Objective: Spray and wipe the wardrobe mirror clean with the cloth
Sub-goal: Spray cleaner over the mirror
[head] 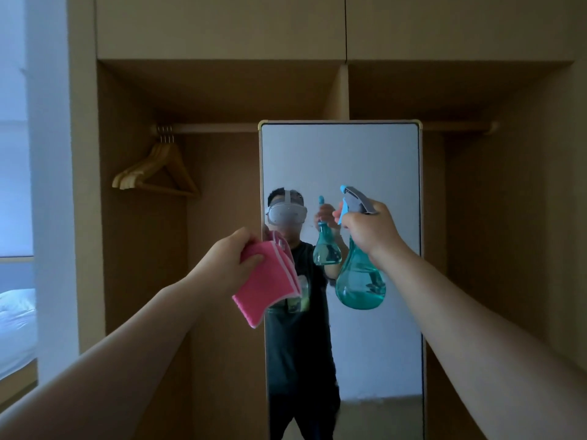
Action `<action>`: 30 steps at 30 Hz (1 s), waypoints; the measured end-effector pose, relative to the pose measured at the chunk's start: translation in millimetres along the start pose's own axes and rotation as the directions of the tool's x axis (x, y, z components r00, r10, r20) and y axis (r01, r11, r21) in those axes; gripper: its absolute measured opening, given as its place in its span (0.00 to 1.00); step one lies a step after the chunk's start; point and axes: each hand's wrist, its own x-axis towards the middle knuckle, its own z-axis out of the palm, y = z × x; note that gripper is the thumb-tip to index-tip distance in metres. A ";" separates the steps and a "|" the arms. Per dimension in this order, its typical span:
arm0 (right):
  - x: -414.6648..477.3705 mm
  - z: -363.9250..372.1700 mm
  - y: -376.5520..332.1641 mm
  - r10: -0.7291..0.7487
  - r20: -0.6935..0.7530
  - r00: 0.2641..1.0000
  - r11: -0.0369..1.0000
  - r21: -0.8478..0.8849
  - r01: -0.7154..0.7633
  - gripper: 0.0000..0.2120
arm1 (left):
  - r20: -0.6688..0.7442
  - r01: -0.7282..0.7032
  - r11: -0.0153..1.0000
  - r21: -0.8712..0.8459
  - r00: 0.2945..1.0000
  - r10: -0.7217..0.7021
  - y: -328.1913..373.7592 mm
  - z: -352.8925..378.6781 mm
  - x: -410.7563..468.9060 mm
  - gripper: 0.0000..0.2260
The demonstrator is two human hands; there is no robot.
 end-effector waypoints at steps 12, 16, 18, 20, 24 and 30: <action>-1.9 25.4 2.8 0.006 -0.005 1.000 0.999 0.038 -0.005 0.14 | -0.017 0.022 1.000 0.004 1.000 -0.022 -11.4 -16.5 -14.2 0.04; -6.9 21.6 8.3 -0.012 -0.004 1.000 0.999 0.030 0.012 0.12 | -0.008 0.021 1.000 0.008 1.000 -0.020 -17.1 -14.0 -15.7 0.03; -9.1 20.7 10.3 -0.010 0.003 1.000 1.000 0.020 0.010 0.10 | -0.001 0.024 1.000 -0.001 1.000 -0.024 -19.4 -12.0 -16.1 0.03; -12.6 20.3 13.0 -0.001 0.008 1.000 1.000 0.018 0.001 0.12 | 0.005 0.024 1.000 -0.010 1.000 -0.024 -21.6 -9.2 -17.7 0.03; -26.2 18.7 26.3 0.022 0.030 0.999 1.000 0.016 -0.022 0.12 | 0.050 0.034 0.999 -0.020 0.998 -0.033 -27.9 2.1 -27.4 0.03; -53.7 26.6 61.6 0.121 0.131 0.984 0.993 -0.028 -0.119 0.09 | 0.126 0.072 0.997 -0.015 0.990 -0.069 -42.1 25.7 -47.9 0.03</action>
